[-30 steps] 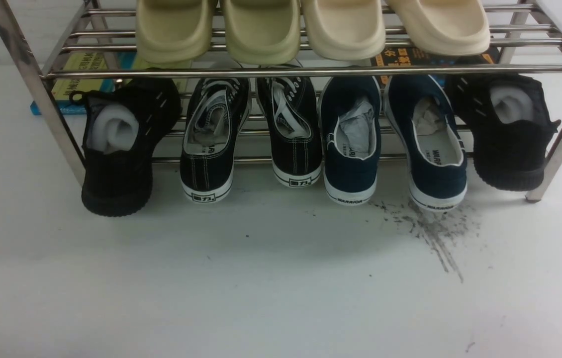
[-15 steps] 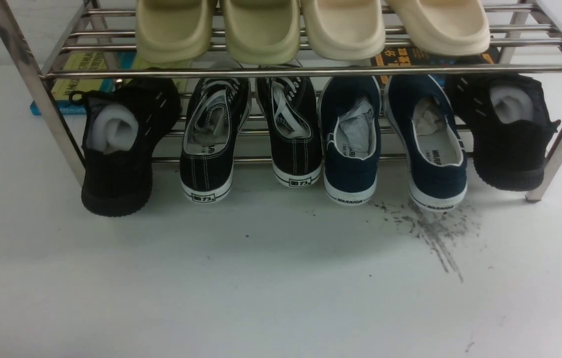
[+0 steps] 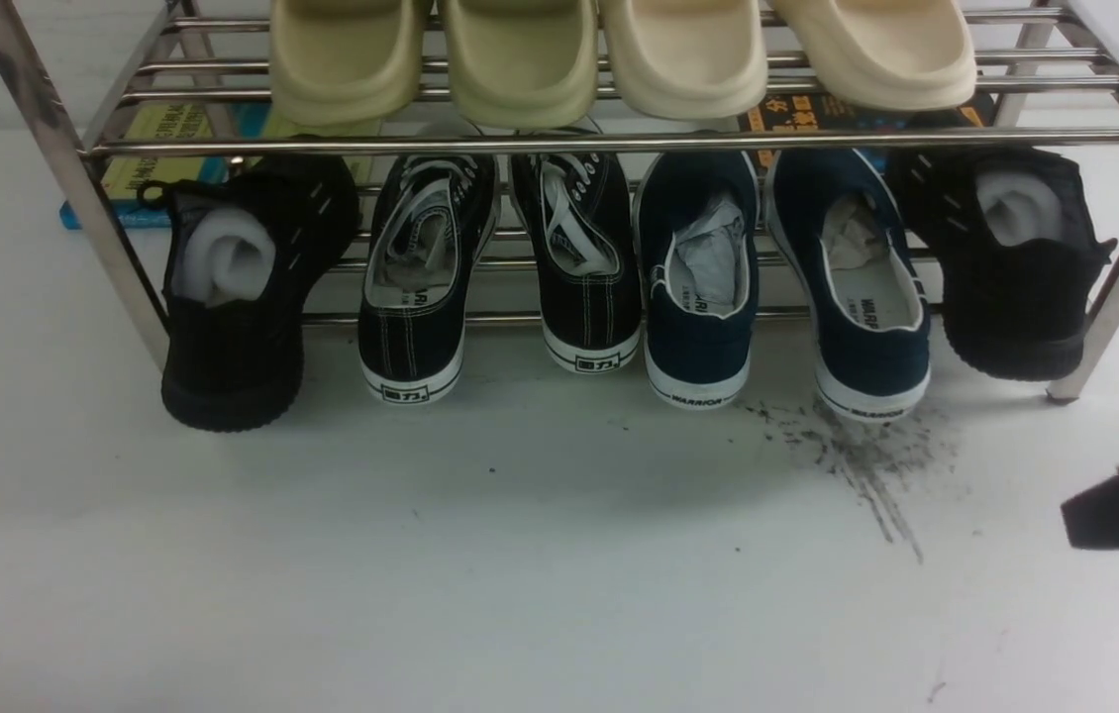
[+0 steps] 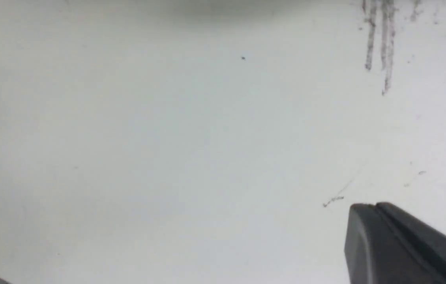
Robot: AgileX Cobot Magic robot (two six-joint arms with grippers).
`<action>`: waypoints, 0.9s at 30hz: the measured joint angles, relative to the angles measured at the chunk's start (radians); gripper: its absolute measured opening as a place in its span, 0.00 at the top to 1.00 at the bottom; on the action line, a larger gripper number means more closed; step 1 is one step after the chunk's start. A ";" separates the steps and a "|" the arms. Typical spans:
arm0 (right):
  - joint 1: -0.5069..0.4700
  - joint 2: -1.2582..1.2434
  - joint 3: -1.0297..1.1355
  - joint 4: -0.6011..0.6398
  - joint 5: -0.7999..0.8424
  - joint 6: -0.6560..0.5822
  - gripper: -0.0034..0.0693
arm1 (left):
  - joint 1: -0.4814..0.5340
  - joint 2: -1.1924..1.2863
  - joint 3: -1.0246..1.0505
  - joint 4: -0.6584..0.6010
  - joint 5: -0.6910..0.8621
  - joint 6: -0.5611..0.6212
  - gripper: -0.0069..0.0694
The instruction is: Take the shoes off the shelf with your hand on the white table.
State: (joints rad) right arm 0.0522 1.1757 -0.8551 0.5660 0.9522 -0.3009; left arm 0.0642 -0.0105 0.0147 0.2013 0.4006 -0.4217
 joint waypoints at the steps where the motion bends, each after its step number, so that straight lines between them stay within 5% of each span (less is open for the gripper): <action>1: 0.000 0.059 -0.036 -0.002 0.012 0.000 0.95 | 0.000 0.000 0.000 0.000 0.000 0.000 0.59; 9: 0.169 0.299 -0.305 -0.067 0.089 0.049 0.95 | 0.000 0.000 0.000 0.000 0.000 0.000 0.59; 16: 0.380 0.386 -0.532 -0.416 0.033 0.370 0.91 | 0.000 0.000 0.000 0.000 0.000 0.000 0.59; 27: 0.414 0.532 -0.553 -0.708 -0.142 0.641 0.67 | 0.000 0.000 0.000 0.000 0.000 0.000 0.59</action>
State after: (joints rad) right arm 0.4665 1.7072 -1.4077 -0.1416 0.8101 0.3401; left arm 0.0642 -0.0105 0.0147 0.2013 0.4006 -0.4217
